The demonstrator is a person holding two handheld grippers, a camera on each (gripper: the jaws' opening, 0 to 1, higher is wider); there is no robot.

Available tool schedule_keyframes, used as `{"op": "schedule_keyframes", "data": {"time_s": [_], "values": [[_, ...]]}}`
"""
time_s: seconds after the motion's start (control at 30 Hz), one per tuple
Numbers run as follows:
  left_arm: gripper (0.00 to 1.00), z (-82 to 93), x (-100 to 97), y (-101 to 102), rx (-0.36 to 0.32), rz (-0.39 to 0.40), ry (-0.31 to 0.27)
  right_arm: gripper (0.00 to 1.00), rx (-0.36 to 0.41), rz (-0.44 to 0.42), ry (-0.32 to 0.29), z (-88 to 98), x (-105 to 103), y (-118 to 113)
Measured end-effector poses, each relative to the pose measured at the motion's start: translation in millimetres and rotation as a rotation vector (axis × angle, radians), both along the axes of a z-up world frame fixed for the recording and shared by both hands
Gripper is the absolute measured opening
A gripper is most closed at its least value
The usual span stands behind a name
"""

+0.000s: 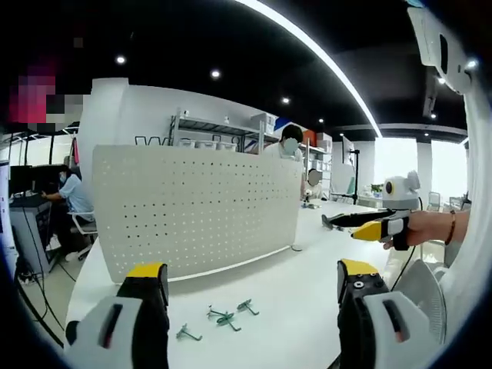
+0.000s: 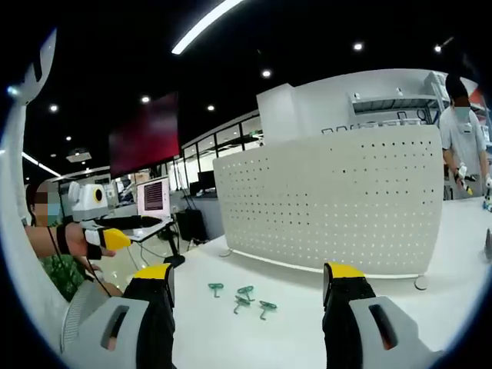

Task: Insert the hook assembly into the mounting plate slot until the hook locks in place.

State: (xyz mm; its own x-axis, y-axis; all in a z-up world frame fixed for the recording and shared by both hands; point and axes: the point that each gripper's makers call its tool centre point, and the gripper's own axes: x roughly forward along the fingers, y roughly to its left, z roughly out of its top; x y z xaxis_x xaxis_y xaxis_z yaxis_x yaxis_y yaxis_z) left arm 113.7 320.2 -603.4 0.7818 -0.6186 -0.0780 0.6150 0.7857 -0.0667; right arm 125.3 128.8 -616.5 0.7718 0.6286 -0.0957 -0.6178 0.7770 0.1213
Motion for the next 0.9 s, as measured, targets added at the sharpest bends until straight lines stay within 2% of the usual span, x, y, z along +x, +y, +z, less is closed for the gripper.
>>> {"op": "schedule_keyframes", "data": {"time_s": [0.13,0.23,0.9], "values": [[0.98,3.5,-1.8,-1.7,-0.042,-0.006,-0.004,0.81,0.001,0.008,0.002,-1.6,-0.4,1.2],[0.98,-0.7,-2.3,-0.5,-0.017,-0.003,0.006,0.8,-0.005,0.012,0.015,-6.1,-2.2,1.3],[1.0,-15.0,-3.6,-3.7,0.023,-0.013,0.035,0.79,0.002,0.016,0.037,-14.5,-3.6,0.7]]}}
